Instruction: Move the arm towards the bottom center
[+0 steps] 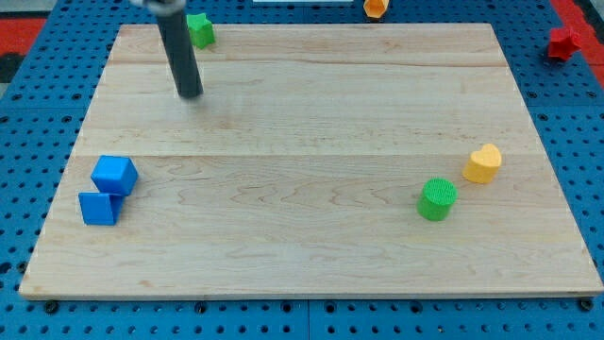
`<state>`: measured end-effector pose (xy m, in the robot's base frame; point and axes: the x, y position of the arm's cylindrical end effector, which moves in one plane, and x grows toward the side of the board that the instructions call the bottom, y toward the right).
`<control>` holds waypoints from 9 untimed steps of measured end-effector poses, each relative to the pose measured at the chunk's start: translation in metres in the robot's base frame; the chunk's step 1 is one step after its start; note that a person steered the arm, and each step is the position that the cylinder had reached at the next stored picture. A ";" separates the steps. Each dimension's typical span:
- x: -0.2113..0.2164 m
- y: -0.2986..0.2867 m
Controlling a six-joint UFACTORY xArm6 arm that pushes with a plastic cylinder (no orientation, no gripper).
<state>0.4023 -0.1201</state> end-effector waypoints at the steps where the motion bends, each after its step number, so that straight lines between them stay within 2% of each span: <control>1: -0.070 0.009; 2: -0.166 0.010; 3: -0.084 0.136; 4: 0.048 0.144; 5: -0.005 0.073; 6: -0.113 0.102; 7: -0.161 0.068; 8: -0.035 0.047; 9: 0.103 0.165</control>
<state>0.5057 0.0449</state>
